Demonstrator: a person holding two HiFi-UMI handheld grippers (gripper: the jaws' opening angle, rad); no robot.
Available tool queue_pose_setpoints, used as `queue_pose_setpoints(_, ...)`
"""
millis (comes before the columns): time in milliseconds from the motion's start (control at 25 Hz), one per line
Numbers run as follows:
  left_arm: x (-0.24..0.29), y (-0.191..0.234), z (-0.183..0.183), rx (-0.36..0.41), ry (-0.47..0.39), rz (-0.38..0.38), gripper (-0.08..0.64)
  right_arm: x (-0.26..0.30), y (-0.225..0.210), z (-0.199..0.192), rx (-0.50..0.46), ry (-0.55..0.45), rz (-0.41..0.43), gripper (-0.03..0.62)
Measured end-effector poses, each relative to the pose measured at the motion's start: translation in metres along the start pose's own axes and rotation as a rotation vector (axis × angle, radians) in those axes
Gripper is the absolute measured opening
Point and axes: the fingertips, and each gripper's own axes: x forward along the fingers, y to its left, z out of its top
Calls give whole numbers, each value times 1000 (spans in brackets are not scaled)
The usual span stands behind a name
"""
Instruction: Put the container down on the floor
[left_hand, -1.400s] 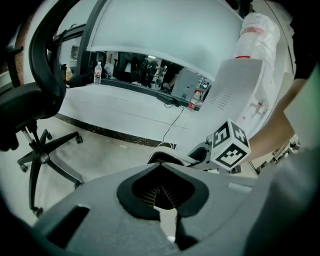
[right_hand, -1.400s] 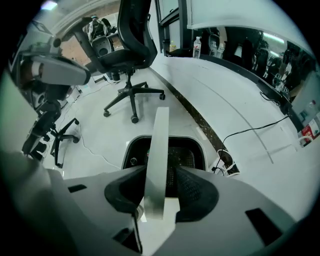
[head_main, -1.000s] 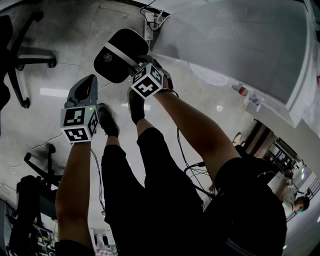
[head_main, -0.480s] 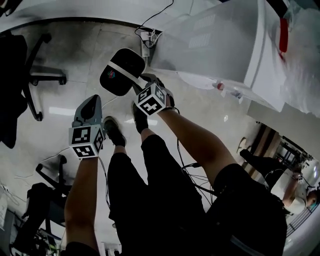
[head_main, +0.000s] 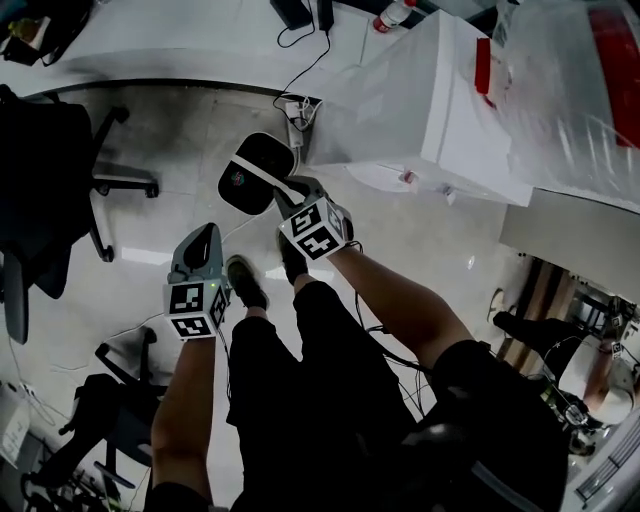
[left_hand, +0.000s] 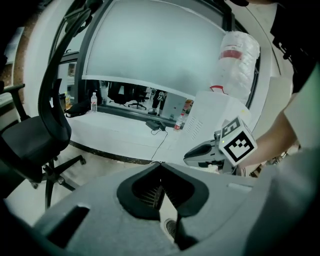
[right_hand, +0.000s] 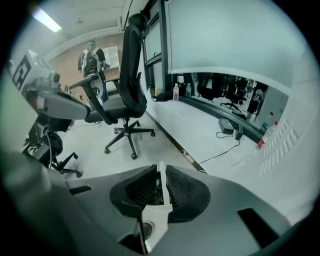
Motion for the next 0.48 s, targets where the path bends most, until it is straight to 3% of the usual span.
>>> queue_pose_setpoints(480, -77, -44, 73, -81, -115, 32, 11, -105, 11, 72, 2, -114, 97, 23)
